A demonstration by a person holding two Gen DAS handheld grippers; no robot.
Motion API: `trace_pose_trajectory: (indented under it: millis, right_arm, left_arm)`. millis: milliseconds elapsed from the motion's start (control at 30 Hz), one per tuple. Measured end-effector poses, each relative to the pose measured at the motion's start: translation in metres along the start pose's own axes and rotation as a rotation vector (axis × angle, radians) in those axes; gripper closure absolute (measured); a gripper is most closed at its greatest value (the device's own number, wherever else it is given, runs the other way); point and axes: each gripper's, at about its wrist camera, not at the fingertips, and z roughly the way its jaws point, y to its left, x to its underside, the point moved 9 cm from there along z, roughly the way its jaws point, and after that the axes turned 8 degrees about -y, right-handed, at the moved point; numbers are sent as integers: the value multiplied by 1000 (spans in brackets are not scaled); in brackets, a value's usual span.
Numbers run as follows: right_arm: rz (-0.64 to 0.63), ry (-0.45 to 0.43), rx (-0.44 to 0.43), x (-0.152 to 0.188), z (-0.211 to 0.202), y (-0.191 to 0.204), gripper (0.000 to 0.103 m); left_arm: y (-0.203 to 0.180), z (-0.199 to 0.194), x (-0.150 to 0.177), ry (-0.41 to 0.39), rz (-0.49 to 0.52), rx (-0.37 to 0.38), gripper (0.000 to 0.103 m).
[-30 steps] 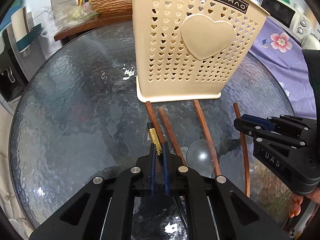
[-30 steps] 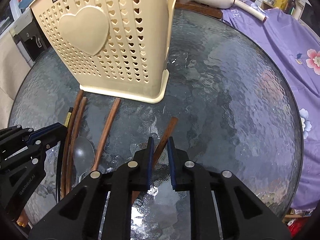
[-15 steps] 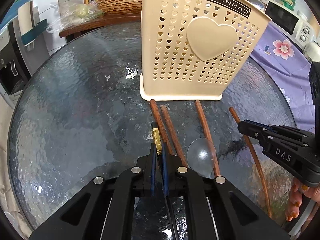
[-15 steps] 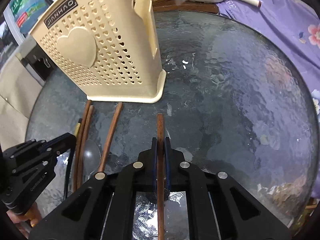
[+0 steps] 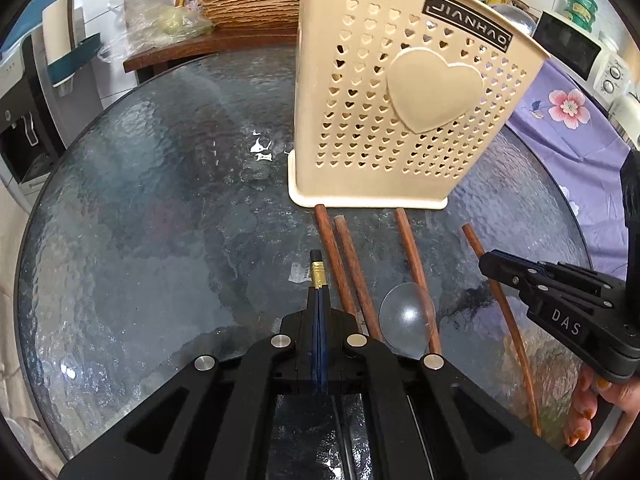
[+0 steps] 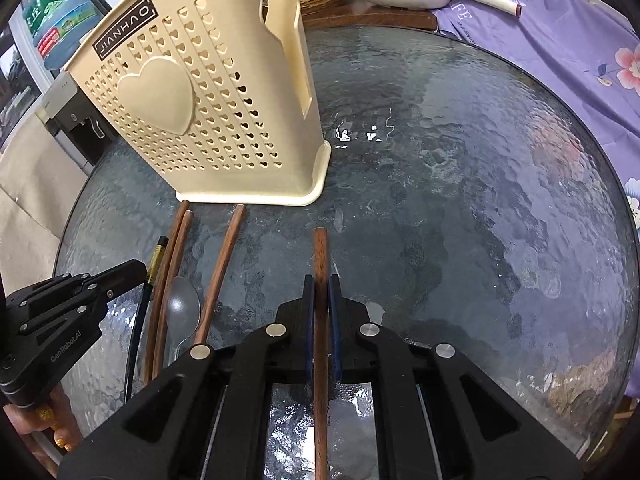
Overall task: Organize utensils
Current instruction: 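Lift the held chopsticks off the table with both tools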
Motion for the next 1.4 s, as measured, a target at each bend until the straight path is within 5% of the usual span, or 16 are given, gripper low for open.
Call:
trace_pose_trajectory:
  millis: [200,300,333,1167,1400]
  right_arm:
    - [-13,2,6,0,0,3,96]
    - [-13,3,6,0,0,4,96]
    - [-14,3,6,0,0,4,96]
    - [-22,6,11,0,1,6,96]
    - [-31,13,22,-1,2,7,96]
  left_arm:
    - [-1,-5,-1,-19,-6,0,100]
    - [-1,-9,-1,-23,1,-4,75]
    - [-2,-10,-1,-27,4,-4,73]
    - [-9,-14,26,-5,41,-15,83]
    - [-8,-1,14,-9,73,-73,87]
